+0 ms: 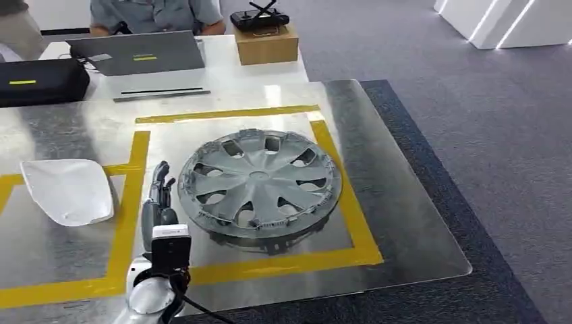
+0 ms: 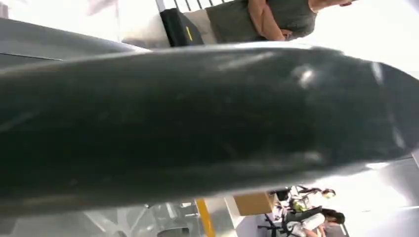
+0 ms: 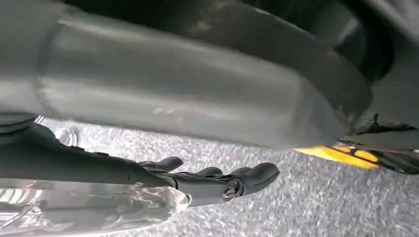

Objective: Take the parts from the cabinet and place them on the table.

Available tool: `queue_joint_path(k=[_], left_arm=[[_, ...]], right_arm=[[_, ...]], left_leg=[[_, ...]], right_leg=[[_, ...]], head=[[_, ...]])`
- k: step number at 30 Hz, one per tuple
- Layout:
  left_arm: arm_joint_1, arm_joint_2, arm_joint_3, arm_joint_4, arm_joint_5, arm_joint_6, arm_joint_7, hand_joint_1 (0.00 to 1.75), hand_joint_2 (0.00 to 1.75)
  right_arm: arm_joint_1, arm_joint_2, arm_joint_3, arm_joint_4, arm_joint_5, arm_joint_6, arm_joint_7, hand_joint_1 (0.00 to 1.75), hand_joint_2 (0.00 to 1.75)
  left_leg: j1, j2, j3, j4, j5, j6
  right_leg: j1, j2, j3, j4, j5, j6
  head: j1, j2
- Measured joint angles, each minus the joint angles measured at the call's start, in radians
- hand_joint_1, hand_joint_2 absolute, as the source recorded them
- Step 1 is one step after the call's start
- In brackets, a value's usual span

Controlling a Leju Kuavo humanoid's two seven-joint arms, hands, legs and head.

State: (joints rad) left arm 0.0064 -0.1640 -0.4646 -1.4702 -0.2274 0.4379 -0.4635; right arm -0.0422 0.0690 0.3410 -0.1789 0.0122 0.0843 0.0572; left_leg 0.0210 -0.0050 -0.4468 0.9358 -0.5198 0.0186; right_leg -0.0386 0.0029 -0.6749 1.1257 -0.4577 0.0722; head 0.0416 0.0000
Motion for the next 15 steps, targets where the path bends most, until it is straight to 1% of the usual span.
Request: queue_joint_path(k=[1, 2, 3, 4, 5, 6, 7, 8, 9, 10, 11, 12, 13, 14, 15], left_arm=[[0.000, 0.000, -0.002, 0.000, 0.000, -0.001, 0.000, 0.00, 0.00], [0.000, 0.001, -0.002, 0.000, -0.002, -0.001, 0.002, 0.00, 0.00], [0.000, 0.000, -0.003, 0.000, -0.002, -0.001, 0.003, 0.00, 0.00], [0.000, 0.001, -0.003, 0.000, -0.003, 0.000, 0.003, 0.00, 0.00], [0.001, 0.002, -0.006, 0.000, -0.005, 0.001, 0.003, 0.00, 0.00], [0.001, 0.002, -0.008, 0.000, -0.006, 0.002, 0.003, 0.00, 0.00], [0.001, 0.002, -0.008, 0.000, -0.006, 0.002, 0.003, 0.00, 0.00], [0.000, 0.002, -0.008, 0.000, -0.010, 0.004, 0.003, 0.00, 0.00], [0.000, 0.002, -0.008, 0.000, -0.011, 0.005, 0.003, 0.00, 0.00], [0.000, 0.003, -0.008, 0.000, -0.012, 0.005, 0.003, 0.00, 0.00], [0.001, 0.004, -0.008, 0.000, -0.012, 0.005, 0.003, 0.00, 0.00], [0.002, 0.005, -0.008, 0.000, -0.012, 0.005, 0.003, 0.00, 0.00], [0.002, 0.007, -0.008, 0.000, -0.012, 0.006, 0.003, 0.00, 0.00], [0.002, 0.007, -0.008, 0.000, -0.012, 0.006, 0.003, 0.00, 0.00], [0.002, 0.007, -0.009, 0.000, -0.013, 0.008, 0.003, 0.00, 0.00]], right_arm=[[-0.001, 0.000, -0.001, 0.000, 0.000, 0.000, 0.002, 0.00, 0.00], [-0.001, 0.003, -0.001, 0.000, 0.000, 0.001, 0.003, 0.00, 0.00], [-0.002, 0.005, -0.002, 0.000, 0.000, 0.002, 0.003, 0.00, 0.00], [-0.001, 0.005, -0.002, 0.000, 0.000, 0.004, 0.003, 0.00, 0.00], [0.001, 0.006, -0.003, 0.000, 0.001, 0.005, 0.004, 0.00, 0.00], [0.003, 0.006, -0.003, 0.000, 0.001, 0.005, 0.003, 0.00, 0.00], [0.003, 0.006, -0.003, 0.000, 0.002, 0.005, 0.004, 0.00, 0.00], [0.003, 0.006, -0.003, 0.000, 0.002, 0.005, 0.005, 0.00, 0.00], [0.002, 0.005, -0.003, 0.001, 0.002, 0.004, 0.005, 0.00, 0.00], [0.000, 0.005, -0.003, 0.001, 0.002, 0.004, 0.005, 0.00, 0.00], [0.000, 0.006, -0.003, 0.001, 0.003, 0.004, 0.005, 0.00, 0.00], [0.000, 0.006, -0.003, 0.001, 0.003, 0.004, 0.005, 0.00, 0.00], [0.000, 0.006, -0.003, 0.001, 0.003, 0.005, 0.005, 0.00, 0.00], [0.001, 0.005, -0.003, 0.001, 0.003, 0.005, 0.006, 0.00, 0.00], [0.001, 0.006, -0.003, 0.001, 0.004, 0.005, 0.006, 0.00, 0.00]], left_leg=[[0.003, -0.001, 0.005, 0.012, -0.013, -0.009], [-0.001, -0.003, -0.002, 0.019, -0.023, -0.019], [-0.006, -0.003, -0.013, 0.041, -0.032, -0.028], [-0.007, -0.003, -0.016, 0.040, -0.032, -0.030], [-0.006, -0.003, -0.015, 0.040, -0.032, -0.032], [-0.003, -0.003, -0.016, 0.040, -0.033, -0.033], [0.000, -0.002, -0.015, 0.043, -0.045, -0.040], [0.000, 0.000, -0.024, 0.069, -0.068, -0.041], [-0.001, 0.000, -0.054, 0.132, -0.107, -0.040], [-0.002, 0.000, -0.095, 0.219, -0.149, -0.039], [-0.002, 0.000, -0.140, 0.310, -0.184, -0.037], [-0.002, 0.000, -0.165, 0.355, -0.194, -0.034], [-0.003, 0.000, -0.174, 0.365, -0.181, -0.031], [-0.005, 0.000, -0.166, 0.338, -0.146, -0.026], [-0.006, 0.000, -0.139, 0.271, -0.093, -0.019]], right_leg=[[-0.005, -0.003, 0.046, -0.093, 0.041, 0.004], [-0.001, 0.000, 0.055, -0.101, 0.002, 0.008], [-0.001, 0.007, 0.065, -0.109, 0.000, -0.008], [0.000, 0.007, 0.058, -0.101, -0.003, -0.018], [0.002, 0.008, 0.055, -0.096, -0.005, -0.024], [0.004, 0.008, 0.053, -0.092, -0.007, -0.028], [0.002, 0.007, 0.054, -0.093, -0.009, -0.036], [0.004, 0.007, 0.054, -0.093, -0.007, -0.044], [0.005, 0.005, 0.053, -0.093, -0.007, -0.048], [0.008, 0.004, 0.052, -0.093, -0.008, -0.052], [0.011, 0.003, 0.051, -0.093, -0.008, -0.054], [0.014, 0.002, 0.050, -0.093, -0.008, -0.055], [0.016, 0.003, 0.050, -0.094, -0.011, -0.059], [0.018, 0.003, 0.051, -0.093, -0.011, -0.060], [0.019, 0.003, 0.052, -0.093, -0.011, -0.059]], head=[[-0.001, 0.000], [0.005, 0.000], [0.012, 0.000], [0.000, 0.000], [-0.006, 0.000], [-0.002, 0.000], [-0.006, 0.000], [-0.006, 0.000], [-0.007, 0.000], [-0.007, 0.000], [-0.006, 0.000], [-0.006, 0.000], [-0.006, 0.000], [-0.006, 0.000], [-0.006, 0.000]])
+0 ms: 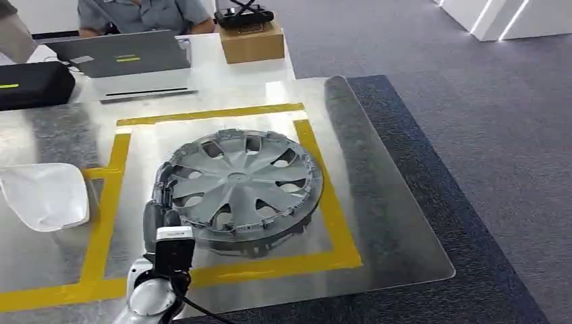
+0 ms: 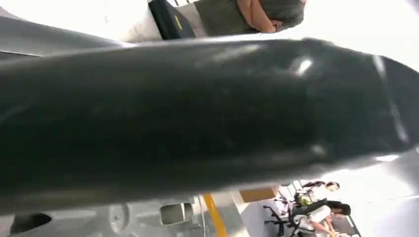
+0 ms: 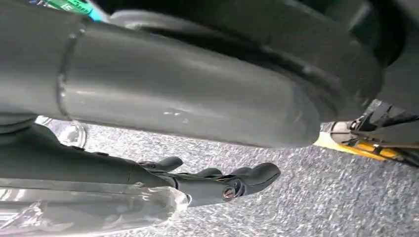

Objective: Take the parts from the cabinet and place them on the table.

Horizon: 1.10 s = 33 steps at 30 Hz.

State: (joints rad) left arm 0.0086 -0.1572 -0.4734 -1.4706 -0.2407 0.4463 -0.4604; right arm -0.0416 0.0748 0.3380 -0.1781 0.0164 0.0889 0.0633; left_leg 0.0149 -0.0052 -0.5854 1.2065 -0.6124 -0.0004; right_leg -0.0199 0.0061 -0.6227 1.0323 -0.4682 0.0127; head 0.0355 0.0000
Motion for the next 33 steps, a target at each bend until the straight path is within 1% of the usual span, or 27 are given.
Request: queue_joint_path(k=[1, 2, 3, 4, 5, 6, 7, 8, 10, 13, 19, 20, 23, 26, 29, 33], left_arm=[[0.000, 0.000, -0.001, 0.000, -0.002, 0.001, 0.000, 0.00, 0.00], [-0.001, 0.000, -0.002, 0.000, -0.004, 0.001, 0.000, 0.00, 0.00], [-0.001, 0.000, -0.004, -0.002, -0.008, 0.002, -0.001, 0.00, 0.00], [-0.003, -0.001, -0.006, -0.003, -0.011, 0.002, -0.001, 0.00, 0.00], [0.000, -0.002, -0.009, -0.003, -0.013, 0.002, -0.001, 0.00, 0.00], [0.002, -0.002, -0.012, -0.003, -0.015, 0.003, -0.001, 0.00, 0.00], [0.002, -0.001, -0.015, -0.003, -0.018, 0.004, -0.001, 0.00, 0.00], [0.002, -0.001, -0.016, -0.003, -0.020, 0.005, -0.001, 0.00, 0.00], [0.002, -0.001, -0.018, -0.003, -0.022, 0.005, -0.001, 0.00, 0.00], [0.002, -0.001, -0.022, -0.003, -0.031, 0.006, -0.001, 0.00, 0.00], [0.002, -0.001, -0.027, -0.003, -0.036, 0.008, 0.000, 0.00, 0.00], [0.002, -0.001, -0.027, -0.003, -0.039, 0.008, 0.000, 0.00, 0.00], [0.002, -0.001, -0.030, -0.003, -0.042, 0.008, 0.001, 0.00, 0.00], [0.002, 0.000, -0.034, -0.003, -0.044, 0.008, 0.003, 0.00, 0.00], [0.002, 0.000, -0.037, -0.003, -0.046, 0.008, 0.008, 0.00, 0.00], [0.002, 0.001, -0.041, -0.003, -0.051, 0.008, 0.014, 0.00, 0.00]], right_arm=[[0.000, 0.000, 0.000, 0.000, 0.000, 0.000, 0.000, 0.00, 0.00], [-0.001, 0.001, 0.000, 0.000, 0.000, 0.000, 0.000, 0.00, 0.00], [-0.002, 0.002, 0.000, 0.000, 0.000, 0.000, 0.000, 0.00, 0.00], [-0.002, 0.002, 0.000, 0.000, 0.000, 0.000, 0.000, 0.00, 0.00], [-0.003, 0.002, 0.000, 0.000, 0.001, 0.000, -0.001, 0.00, 0.00], [-0.002, 0.002, 0.000, 0.000, 0.001, 0.000, -0.001, 0.00, 0.00], [-0.001, 0.002, 0.000, 0.000, 0.002, 0.000, -0.001, 0.00, 0.00], [-0.002, 0.002, 0.000, 0.000, 0.002, 0.001, -0.001, 0.00, 0.00], [-0.002, 0.002, 0.000, 0.000, 0.002, 0.001, -0.001, 0.00, 0.00], [-0.002, 0.002, 0.000, 0.000, 0.002, 0.002, -0.001, 0.00, 0.00], [-0.002, 0.002, -0.001, 0.000, 0.002, 0.003, -0.001, 0.00, 0.00], [-0.002, 0.002, -0.001, 0.000, 0.002, 0.003, -0.001, 0.00, 0.00], [-0.002, 0.002, -0.001, 0.000, 0.002, 0.003, -0.001, 0.00, 0.00], [-0.002, 0.003, -0.001, 0.000, 0.002, 0.003, 0.000, 0.00, 0.00], [-0.002, 0.004, -0.001, 0.000, 0.002, 0.003, 0.000, 0.00, 0.00], [-0.002, 0.005, -0.001, 0.000, 0.002, 0.002, 0.003, 0.00, 0.00]], left_leg=[[-0.003, 0.000, 0.040, -0.089, 0.052, 0.007], [-0.005, 0.002, 0.069, -0.154, 0.079, 0.014], [-0.010, 0.002, 0.076, -0.180, 0.072, 0.013], [-0.010, 0.002, 0.075, -0.195, 0.065, 0.009], [-0.008, -0.001, 0.072, -0.199, 0.072, -0.008], [-0.009, -0.002, 0.071, -0.199, 0.072, -0.007], [-0.010, -0.002, 0.069, -0.199, 0.073, -0.006], [-0.011, -0.002, 0.069, -0.199, 0.076, -0.002], [-0.012, -0.002, 0.069, -0.199, 0.077, 0.002], [-0.013, -0.001, 0.069, -0.198, 0.078, 0.006], [-0.017, -0.001, 0.068, -0.197, 0.076, 0.012], [-0.017, -0.001, 0.068, -0.197, 0.076, 0.012], [-0.017, -0.001, 0.068, -0.197, 0.076, 0.012], [-0.018, -0.001, 0.068, -0.196, 0.075, 0.013], [-0.019, -0.001, 0.068, -0.196, 0.076, 0.013], [-0.025, -0.001, 0.067, -0.194, 0.077, 0.020]], right_leg=[[0.000, 0.000, 0.003, 0.000, 0.001, 0.002], [0.000, 0.000, 0.003, 0.000, 0.003, 0.003], [0.007, 0.000, 0.000, 0.005, 0.004, 0.009], [0.006, -0.001, -0.008, 0.005, 0.008, 0.014], [0.008, -0.001, -0.012, 0.006, 0.000, 0.008], [0.006, -0.003, -0.012, 0.003, 0.008, -0.014], [0.005, -0.003, -0.010, 0.000, 0.012, -0.013], [0.005, -0.003, -0.007, -0.004, 0.017, -0.006], [0.004, -0.001, -0.004, -0.013, 0.024, 0.003], [0.002, -0.001, -0.001, -0.019, 0.029, 0.012], [0.000, -0.001, -0.001, -0.020, 0.029, 0.017], [-0.001, -0.001, -0.001, -0.020, 0.028, 0.021], [-0.001, -0.001, -0.002, -0.020, 0.027, 0.022], [-0.002, -0.001, -0.002, -0.021, 0.029, 0.026], [-0.003, -0.001, -0.002, -0.021, 0.030, 0.028], [-0.009, -0.001, -0.002, -0.022, 0.033, 0.035]], head=[[0.000, 0.000], [-0.001, 0.000], [0.000, 0.000], [0.000, 0.000], [0.003, 0.000], [0.000, 0.000], [0.003, 0.000], [0.002, 0.000], [0.001, 0.000], [0.002, 0.000], [0.002, 0.000], [0.002, 0.000], [0.002, 0.000], [0.002, 0.000], [0.001, 0.000], [0.001, 0.000]])
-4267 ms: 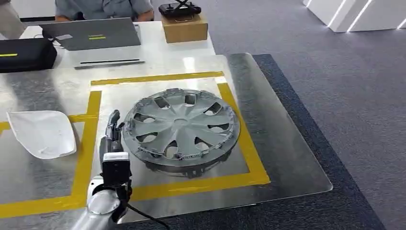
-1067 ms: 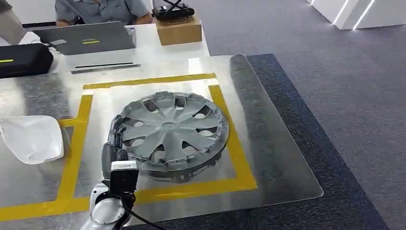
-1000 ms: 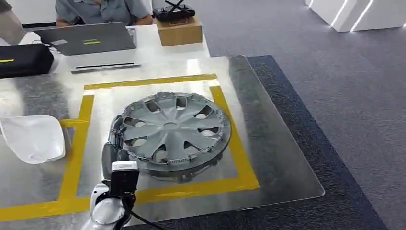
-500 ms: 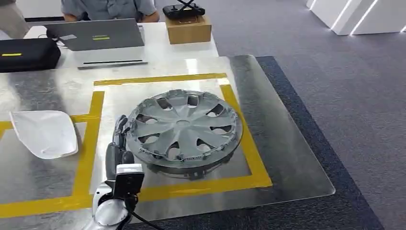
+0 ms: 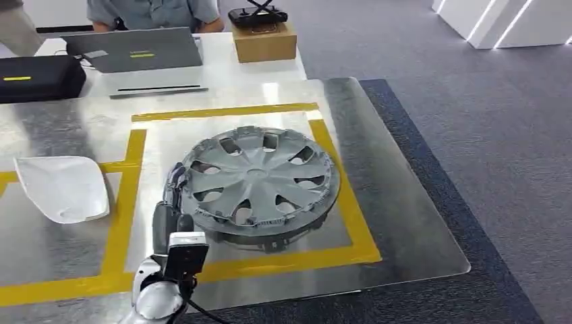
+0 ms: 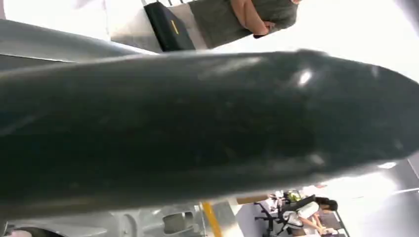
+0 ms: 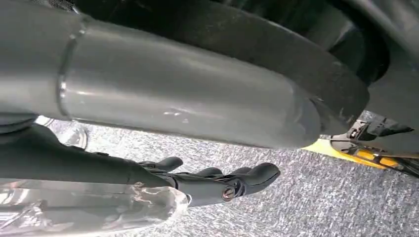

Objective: Take the parts from the cabinet and place them on the table.

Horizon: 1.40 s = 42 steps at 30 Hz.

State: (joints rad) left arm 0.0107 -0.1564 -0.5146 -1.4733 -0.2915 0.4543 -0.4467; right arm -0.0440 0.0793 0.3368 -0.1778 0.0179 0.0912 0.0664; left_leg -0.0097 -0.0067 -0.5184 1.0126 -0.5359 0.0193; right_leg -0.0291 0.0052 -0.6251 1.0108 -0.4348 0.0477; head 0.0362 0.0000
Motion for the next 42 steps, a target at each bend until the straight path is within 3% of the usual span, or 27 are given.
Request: queue_joint_path(k=[3, 4, 5, 8, 9, 10, 11, 13, 14, 15, 18, 20, 22, 24, 25, 26, 29, 30, 33, 34, 35, 36, 38, 39, 40, 41, 42], left_arm=[[0.000, 0.000, -0.002, -0.001, -0.002, 0.000, 0.001, 0.00, 0.00], [0.000, -0.002, -0.003, -0.002, -0.003, 0.000, 0.001, 0.00, 0.00], [0.000, -0.002, -0.004, -0.002, -0.005, 0.000, 0.001, 0.00, 0.00], [0.005, -0.001, -0.006, -0.002, -0.005, 0.000, 0.001, 0.00, 0.00], [0.006, -0.001, -0.007, -0.002, -0.005, 0.000, 0.001, 0.00, 0.00], [0.007, -0.001, -0.007, -0.002, -0.005, 0.000, 0.001, 0.00, 0.00], [0.007, -0.001, -0.007, -0.002, -0.005, 0.000, 0.001, 0.00, 0.00], [0.007, -0.001, -0.008, -0.002, -0.005, 0.000, 0.001, 0.00, 0.00], [0.007, -0.001, -0.008, -0.002, -0.005, 0.000, 0.001, 0.00, 0.00], [0.005, -0.001, -0.008, -0.003, -0.005, 0.000, 0.001, 0.00, 0.00], [0.006, -0.001, -0.009, -0.003, -0.006, 0.000, 0.001, 0.00, 0.00], [0.005, 0.000, -0.008, -0.003, -0.007, 0.000, 0.001, 0.00, 0.00], [0.006, 0.000, -0.009, -0.003, -0.009, 0.000, 0.001, 0.00, 0.00], [0.008, 0.003, -0.008, -0.003, -0.011, 0.000, 0.001, 0.00, 0.00], [0.008, 0.004, -0.009, -0.003, -0.011, 0.000, 0.001, 0.00, 0.00], [0.008, 0.005, -0.009, -0.003, -0.011, 0.000, 0.001, 0.00, 0.00], [0.005, 0.005, -0.010, -0.003, -0.011, -0.001, 0.001, 0.00, 0.00], [0.004, 0.005, -0.010, -0.003, -0.011, -0.002, 0.001, 0.00, 0.00], [0.005, 0.005, -0.013, -0.003, -0.011, -0.002, 0.001, 0.00, 0.00], [0.004, 0.005, -0.014, -0.003, -0.011, -0.002, 0.001, 0.00, 0.00], [0.002, 0.004, -0.014, -0.003, -0.011, -0.003, 0.001, 0.00, 0.00], [0.001, 0.003, -0.016, -0.003, -0.013, -0.003, 0.001, 0.00, 0.00], [0.002, 0.003, -0.017, -0.003, -0.018, -0.004, 0.001, 0.00, 0.00], [0.002, 0.003, -0.018, -0.003, -0.022, -0.004, 0.001, 0.00, 0.00], [0.002, 0.003, -0.019, -0.003, -0.024, -0.004, 0.002, 0.00, 0.00], [0.002, 0.003, -0.022, -0.003, -0.026, -0.004, 0.005, 0.00, 0.00], [0.002, 0.003, -0.024, -0.003, -0.029, -0.003, 0.005, 0.00, 0.00]], right_arm=[[0.000, 0.005, 0.000, 0.000, 0.000, 0.000, 0.000, 0.00, 0.00], [0.000, 0.005, -0.001, 0.000, 0.000, -0.001, 0.000, 0.00, 0.00], [-0.001, 0.005, -0.001, 0.000, 0.000, -0.001, 0.000, 0.00, 0.00], [0.000, 0.005, -0.002, 0.000, 0.000, -0.002, 0.000, 0.00, 0.00], [0.000, 0.005, -0.002, 0.000, 0.000, -0.002, 0.000, 0.00, 0.00], [-0.001, 0.005, -0.003, 0.000, 0.000, -0.002, 0.000, 0.00, 0.00], [-0.001, 0.005, -0.003, 0.000, 0.000, -0.002, 0.000, 0.00, 0.00], [-0.002, 0.005, -0.003, 0.000, 0.000, -0.002, 0.000, 0.00, 0.00], [-0.004, 0.005, -0.003, 0.000, 0.000, -0.002, 0.000, 0.00, 0.00], [-0.003, 0.005, -0.003, 0.000, 0.000, -0.002, 0.000, 0.00, 0.00], [-0.001, 0.005, -0.003, 0.000, 0.000, -0.001, 0.000, 0.00, 0.00], [0.000, 0.005, -0.003, 0.000, 0.000, -0.002, 0.000, 0.00, 0.00], [-0.003, 0.005, -0.003, 0.000, 0.000, -0.002, 0.000, 0.00, 0.00], [-0.001, 0.005, -0.003, 0.000, 0.000, -0.001, 0.000, 0.00, 0.00], [0.000, 0.005, -0.003, 0.000, 0.000, -0.001, 0.000, 0.00, 0.00], [0.000, 0.005, -0.003, 0.001, 0.000, -0.001, 0.000, 0.00, 0.00], [-0.001, 0.006, -0.003, 0.001, 0.000, -0.001, -0.001, 0.00, 0.00], [-0.003, 0.006, -0.003, 0.002, 0.000, -0.001, -0.002, 0.00, 0.00], [-0.002, 0.006, -0.003, 0.002, 0.000, -0.001, -0.003, 0.00, 0.00], [-0.002, 0.006, -0.003, 0.002, 0.000, -0.001, -0.003, 0.00, 0.00], [-0.003, 0.006, -0.003, 0.003, 0.000, -0.001, -0.003, 0.00, 0.00], [-0.003, 0.006, -0.003, 0.003, 0.000, -0.002, -0.003, 0.00, 0.00], [-0.003, 0.006, -0.003, 0.004, 0.000, -0.002, -0.004, 0.00, 0.00], [-0.003, 0.006, -0.003, 0.004, 0.000, -0.002, -0.005, 0.00, 0.00], [-0.003, 0.005, -0.003, 0.004, 0.000, -0.002, -0.006, 0.00, 0.00], [-0.004, 0.006, -0.003, 0.004, 0.000, -0.001, -0.006, 0.00, 0.00], [-0.004, 0.006, -0.003, 0.004, 0.000, -0.001, -0.006, 0.00, 0.00]], left_leg=[[-0.003, 0.000, 0.000, -0.011, 0.013, 0.017], [0.006, 0.005, 0.006, -0.023, 0.025, 0.024], [0.006, 0.004, 0.005, -0.026, 0.029, 0.030], [0.001, 0.006, -0.002, -0.024, 0.031, 0.033], [-0.001, 0.006, -0.002, -0.024, 0.031, 0.033], [-0.001, 0.006, -0.002, -0.024, 0.031, 0.033], [-0.001, 0.006, -0.001, -0.023, 0.031, 0.033], [0.000, 0.004, 0.004, -0.021, 0.025, 0.024], [-0.003, 0.004, 0.001, -0.020, 0.024, 0.018], [-0.008, 0.003, -0.007, -0.008, 0.022, 0.011], [-0.003, 0.004, -0.010, -0.011, 0.025, -0.003], [0.001, 0.004, -0.020, 0.016, -0.007, -0.017], [0.006, 0.004, -0.082, 0.155, -0.083, -0.025], [0.011, 0.004, -0.145, 0.286, -0.126, -0.030], [0.012, 0.004, -0.150, 0.293, -0.120, -0.032], [0.017, 0.004, -0.137, 0.261, -0.085, -0.033], [0.028, 0.004, -0.027, 0.041, 0.032, -0.037], [0.021, 0.003, -0.020, 0.017, 0.027, -0.037], [0.016, -0.002, -0.033, 0.016, 0.028, -0.015], [0.017, 0.000, -0.038, 0.009, 0.036, -0.003], [0.019, 0.003, -0.040, 0.007, 0.042, 0.007], [0.018, 0.004, -0.048, 0.007, 0.048, 0.014], [0.012, 0.007, -0.064, 0.007, 0.061, 0.025], [0.007, 0.007, -0.074, 0.008, 0.068, 0.027], [0.002, 0.008, -0.084, 0.008, 0.076, 0.029], [-0.002, 0.007, -0.094, 0.008, 0.083, 0.030], [-0.005, 0.006, -0.103, 0.008, 0.091, 0.031]], right_leg=[[-0.002, 0.000, 0.004, -0.011, 0.011, 0.016], [-0.004, -0.001, -0.010, -0.001, -0.002, 0.015], [-0.001, -0.002, -0.022, 0.030, -0.033, 0.013], [0.000, -0.001, -0.110, 0.259, -0.145, 0.012], [0.000, -0.001, -0.123, 0.299, -0.155, 0.012], [0.000, -0.001, -0.111, 0.286, -0.140, 0.012], [0.000, -0.002, -0.079, 0.234, -0.109, 0.010], [-0.001, -0.004, 0.024, 0.047, -0.032, 0.006], [0.000, -0.004, 0.041, 0.019, -0.059, 0.004], [0.004, -0.002, 0.053, -0.005, -0.056, -0.001], [0.008, 0.001, 0.045, 0.006, -0.056, -0.012], [0.002, -0.002, 0.049, -0.002, -0.051, -0.025], [0.004, -0.003, 0.047, -0.002, -0.051, -0.034], [0.004, -0.005, 0.047, -0.002, -0.050, -0.035], [0.004, -0.006, 0.047, -0.001, -0.050, -0.035], [0.004, -0.006, 0.046, -0.001, -0.048, -0.035], [0.002, -0.004, 0.046, 0.003, -0.045, -0.028], [0.010, -0.003, 0.039, 0.013, -0.046, -0.020], [0.004, -0.006, 0.028, 0.006, -0.029, 0.003], [0.002, -0.005, 0.026, 0.007, -0.027, 0.008], [-0.001, -0.005, 0.008, 0.021, -0.052, 0.009], [0.001, -0.005, -0.008, 0.071, -0.103, 0.008], [0.004, -0.005, -0.059, 0.225, -0.197, 0.009], [0.005, -0.005, -0.075, 0.285, -0.224, 0.008], [0.007, -0.005, -0.072, 0.306, -0.227, 0.006], [0.010, -0.005, -0.047, 0.283, -0.210, 0.001], [0.013, -0.005, -0.004, 0.226, -0.179, -0.007]], head=[[-0.001, 0.000], [0.001, 0.000], [0.002, 0.000], [0.003, 0.000], [0.004, 0.000], [0.003, 0.000], [0.003, 0.000], [0.005, 0.000], [0.004, 0.000], [0.003, 0.000], [-0.002, 0.000], [-0.003, 0.000], [-0.007, 0.000], [-0.008, 0.000], [-0.008, 0.000], [-0.008, 0.000], [-0.008, 0.000], [-0.009, 0.000], [-0.007, 0.000], [-0.006, 0.000], [-0.006, 0.000], [-0.002, 0.000], [0.000, 0.000], [0.000, 0.000], [0.000, 0.000], [0.000, 0.000], [0.000, 0.000]])
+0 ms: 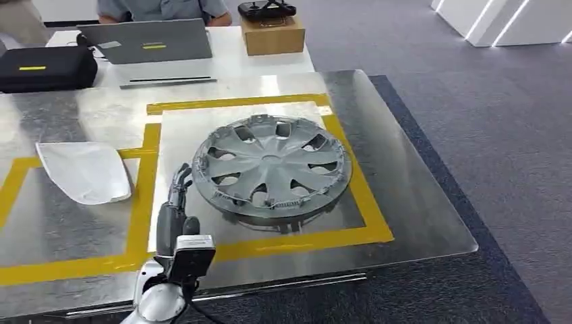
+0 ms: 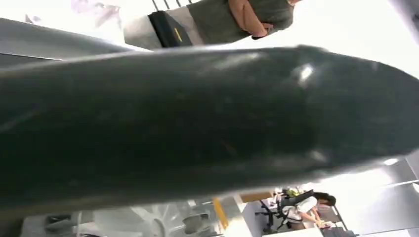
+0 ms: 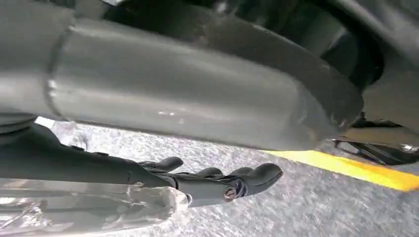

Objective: Take the parts from the cabinet and place them on the table.

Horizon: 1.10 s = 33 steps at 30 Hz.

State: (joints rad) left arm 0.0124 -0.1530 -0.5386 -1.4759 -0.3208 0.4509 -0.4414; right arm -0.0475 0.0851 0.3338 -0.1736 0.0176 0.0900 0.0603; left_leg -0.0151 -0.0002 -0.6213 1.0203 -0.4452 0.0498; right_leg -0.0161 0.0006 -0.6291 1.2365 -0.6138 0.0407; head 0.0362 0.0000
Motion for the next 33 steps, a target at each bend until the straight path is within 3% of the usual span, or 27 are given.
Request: queue_joint_path(k=[1, 2, 3, 4, 6, 7, 8, 9, 11, 12, 13, 14, 16, 17, 18, 19, 20, 22, 23, 24, 26, 27, 28, 29, 30, 32, 33], left_arm=[[0.000, 0.000, -0.001, 0.000, -0.003, 0.000, 0.000, 0.00, 0.00], [0.000, 0.000, -0.001, 0.000, -0.004, 0.000, 0.000, 0.00, 0.00], [-0.001, 0.000, -0.002, 0.000, -0.004, 0.001, 0.001, 0.00, 0.00], [-0.001, 0.000, -0.002, 0.000, -0.005, 0.001, 0.002, 0.00, 0.00], [-0.002, 0.000, -0.004, 0.000, -0.005, 0.001, 0.002, 0.00, 0.00], [-0.002, 0.000, -0.004, 0.000, -0.005, 0.001, 0.002, 0.00, 0.00], [-0.002, 0.002, -0.003, 0.000, -0.005, 0.002, 0.002, 0.00, 0.00], [-0.002, 0.002, -0.003, 0.000, -0.005, 0.002, 0.002, 0.00, 0.00], [-0.002, 0.005, -0.003, 0.000, -0.005, 0.002, 0.005, 0.00, 0.00], [-0.002, 0.006, -0.003, 0.000, -0.006, 0.001, 0.006, 0.00, 0.00], [-0.002, 0.007, -0.003, 0.000, -0.006, 0.001, 0.008, 0.00, 0.00], [-0.001, 0.008, -0.003, 0.000, -0.006, 0.001, 0.010, 0.00, 0.00], [-0.002, 0.010, -0.003, 0.000, -0.006, 0.001, 0.011, 0.00, 0.00], [-0.003, 0.010, -0.003, 0.000, -0.006, 0.001, 0.011, 0.00, 0.00], [-0.005, 0.010, -0.004, 0.000, -0.007, 0.000, 0.011, 0.00, 0.00], [-0.006, 0.008, -0.004, 0.000, -0.008, 0.001, 0.011, 0.00, 0.00], [-0.007, 0.008, -0.004, 0.000, -0.009, 0.001, 0.011, 0.00, 0.00], [-0.003, 0.008, -0.004, 0.000, -0.011, 0.001, 0.011, 0.00, 0.00], [-0.003, 0.008, -0.005, 0.000, -0.011, 0.001, 0.011, 0.00, 0.00], [-0.004, 0.007, -0.005, 0.000, -0.012, 0.001, 0.011, 0.00, 0.00], [-0.003, 0.005, -0.005, 0.000, -0.012, 0.002, 0.011, 0.00, 0.00], [-0.002, 0.005, -0.005, 0.000, -0.012, 0.002, 0.011, 0.00, 0.00], [-0.001, 0.005, -0.004, 0.000, -0.012, 0.002, 0.011, 0.00, 0.00], [0.000, 0.006, -0.004, 0.000, -0.012, 0.003, 0.011, 0.00, 0.00], [0.000, 0.005, -0.004, 0.000, -0.012, 0.003, 0.011, 0.00, 0.00], [0.000, 0.005, -0.004, 0.000, -0.012, 0.004, 0.011, 0.00, 0.00], [0.000, 0.005, -0.004, 0.000, -0.012, 0.004, 0.011, 0.00, 0.00]], right_arm=[[0.000, 0.000, 0.000, 0.000, 0.000, 0.001, 0.000, 0.00, 0.00], [-0.003, 0.000, 0.000, 0.000, 0.000, 0.001, 0.000, 0.00, 0.00], [-0.006, 0.000, 0.000, 0.000, 0.000, -0.002, 0.000, 0.00, 0.00], [-0.007, 0.002, 0.000, 0.000, 0.000, -0.003, 0.000, 0.00, 0.00], [-0.005, 0.005, 0.000, 0.000, 0.000, -0.010, 0.002, 0.00, 0.00], [-0.005, 0.010, 0.000, 0.000, 0.000, -0.011, 0.003, 0.00, 0.00], [-0.005, 0.013, 0.000, 0.000, 0.000, -0.011, 0.004, 0.00, 0.00], [-0.005, 0.013, 0.000, 0.000, 0.000, -0.012, 0.006, 0.00, 0.00], [-0.005, 0.013, -0.001, 0.000, 0.000, -0.009, 0.006, 0.00, 0.00], [-0.005, 0.013, -0.001, 0.000, 0.000, -0.009, 0.006, 0.00, 0.00], [-0.004, 0.013, -0.001, 0.000, 0.000, -0.010, 0.006, 0.00, 0.00], [-0.004, 0.013, -0.001, 0.001, 0.000, -0.011, 0.006, 0.00, 0.00], [-0.005, 0.016, -0.001, 0.001, 0.000, -0.014, 0.006, 0.00, 0.00], [-0.005, 0.016, -0.001, 0.001, 0.000, -0.015, 0.006, 0.00, 0.00], [-0.004, 0.016, -0.001, 0.001, 0.001, -0.018, 0.006, 0.00, 0.00], [-0.005, 0.019, -0.001, 0.001, 0.001, -0.020, 0.008, 0.00, 0.00], [-0.006, 0.019, -0.002, 0.001, 0.001, -0.023, 0.009, 0.00, 0.00], [-0.006, 0.019, -0.002, 0.001, 0.001, -0.023, 0.012, 0.00, 0.00], [-0.005, 0.019, -0.002, 0.001, 0.001, -0.023, 0.012, 0.00, 0.00], [-0.005, 0.019, -0.003, 0.001, 0.001, -0.024, 0.013, 0.00, 0.00], [-0.005, 0.019, -0.004, 0.001, 0.001, -0.024, 0.014, 0.00, 0.00], [-0.005, 0.019, -0.004, 0.001, 0.001, -0.024, 0.013, 0.00, 0.00], [-0.005, 0.019, -0.005, 0.001, 0.001, -0.024, 0.014, 0.00, 0.00], [-0.005, 0.019, -0.004, 0.001, 0.001, -0.024, 0.014, 0.00, 0.00], [-0.005, 0.019, -0.005, 0.001, 0.001, -0.024, 0.014, 0.00, 0.00], [-0.005, 0.019, -0.005, 0.001, 0.002, -0.024, 0.016, 0.00, 0.00], [-0.004, 0.019, -0.005, 0.001, 0.002, -0.024, 0.017, 0.00, 0.00]], left_leg=[[-0.003, -0.002, -0.009, 0.000, 0.008, -0.001], [-0.003, -0.003, -0.014, 0.000, 0.016, -0.003], [-0.009, -0.003, -0.021, 0.002, 0.020, -0.007], [-0.008, 0.000, -0.022, 0.002, 0.030, -0.012], [-0.002, 0.001, -0.023, -0.002, 0.046, -0.023], [-0.005, 0.000, -0.023, -0.003, 0.053, -0.029], [-0.003, -0.004, -0.030, 0.004, 0.035, -0.034], [-0.001, -0.003, -0.043, 0.034, -0.021, -0.044], [0.010, -0.003, -0.075, 0.165, -0.139, -0.057], [0.013, -0.003, -0.085, 0.231, -0.172, -0.062], [0.016, -0.003, -0.087, 0.275, -0.174, -0.066], [0.021, -0.003, -0.071, 0.280, -0.149, -0.070], [0.029, -0.002, 0.011, 0.185, -0.079, -0.077], [0.032, -0.002, 0.075, 0.101, -0.067, -0.079], [0.033, -0.003, 0.138, 0.026, -0.083, -0.079], [0.028, -0.005, 0.160, -0.022, -0.105, -0.066], [0.028, -0.005, 0.155, -0.034, -0.115, -0.055], [0.023, -0.004, 0.147, -0.032, -0.105, -0.039], [0.027, -0.001, 0.143, -0.036, -0.095, -0.027], [0.026, -0.001, 0.139, -0.036, -0.089, -0.021], [0.022, 0.000, 0.123, -0.035, -0.076, -0.010], [0.019, 0.001, 0.115, -0.034, -0.069, -0.009], [0.017, 0.001, 0.108, -0.034, -0.064, -0.009], [0.014, 0.001, 0.102, -0.033, -0.060, -0.008], [0.012, 0.001, 0.098, -0.033, -0.056, -0.009], [0.010, -0.001, 0.097, -0.032, -0.053, -0.011], [0.010, -0.001, 0.097, -0.032, -0.052, -0.013]], right_leg=[[0.006, 0.000, 0.060, -0.089, 0.035, -0.009], [0.012, 0.000, 0.125, -0.182, 0.051, -0.020], [0.019, -0.001, 0.172, -0.249, 0.035, -0.026], [0.018, -0.002, 0.172, -0.253, 0.045, -0.022], [0.024, 0.000, 0.153, -0.254, 0.054, -0.025], [0.020, -0.001, 0.149, -0.265, 0.066, -0.030], [0.014, -0.011, 0.144, -0.270, 0.080, -0.036], [0.013, -0.008, 0.143, -0.272, 0.092, -0.045], [0.013, -0.011, 0.115, -0.271, 0.115, -0.050], [0.013, -0.011, 0.101, -0.271, 0.124, -0.050], [0.012, -0.012, 0.087, -0.269, 0.134, -0.048], [0.011, -0.013, 0.071, -0.267, 0.144, -0.046], [0.007, -0.013, 0.040, -0.258, 0.161, -0.037], [0.006, -0.011, 0.030, -0.250, 0.166, -0.030], [0.009, -0.010, 0.020, -0.242, 0.167, -0.025], [0.009, -0.009, 0.014, -0.232, 0.169, -0.019], [0.010, -0.010, 0.008, -0.229, 0.176, -0.011], [0.005, -0.010, 0.006, -0.234, 0.191, 0.003], [0.001, -0.008, -0.003, -0.228, 0.183, 0.008], [0.001, -0.007, -0.018, -0.205, 0.155, 0.011], [0.001, -0.004, -0.074, -0.056, 0.061, 0.015], [0.001, -0.004, -0.102, 0.023, 0.025, 0.017], [0.001, -0.004, -0.113, 0.070, 0.008, 0.016], [0.001, -0.004, -0.103, 0.071, 0.013, 0.015], [0.002, -0.004, -0.070, 0.032, 0.035, 0.012], [0.004, -0.004, 0.046, -0.147, 0.106, 0.001], [0.006, -0.004, 0.090, -0.226, 0.112, -0.005]], head=[[0.000, 0.000], [0.000, 0.000], [0.000, 0.000], [-0.004, 0.000], [0.000, 0.000], [0.000, 0.000], [0.003, 0.000], [-0.002, 0.000], [-0.004, 0.000], [-0.004, 0.000], [-0.005, 0.000], [-0.005, 0.000], [-0.004, 0.000], [-0.005, 0.000], [-0.007, 0.000], [-0.005, 0.000], [-0.005, 0.000], [-0.004, 0.000], [-0.005, 0.000], [-0.002, 0.000], [0.001, 0.000], [0.001, 0.000], [0.001, 0.000], [0.001, 0.000], [0.001, 0.000], [0.001, 0.000], [0.001, 0.000]])
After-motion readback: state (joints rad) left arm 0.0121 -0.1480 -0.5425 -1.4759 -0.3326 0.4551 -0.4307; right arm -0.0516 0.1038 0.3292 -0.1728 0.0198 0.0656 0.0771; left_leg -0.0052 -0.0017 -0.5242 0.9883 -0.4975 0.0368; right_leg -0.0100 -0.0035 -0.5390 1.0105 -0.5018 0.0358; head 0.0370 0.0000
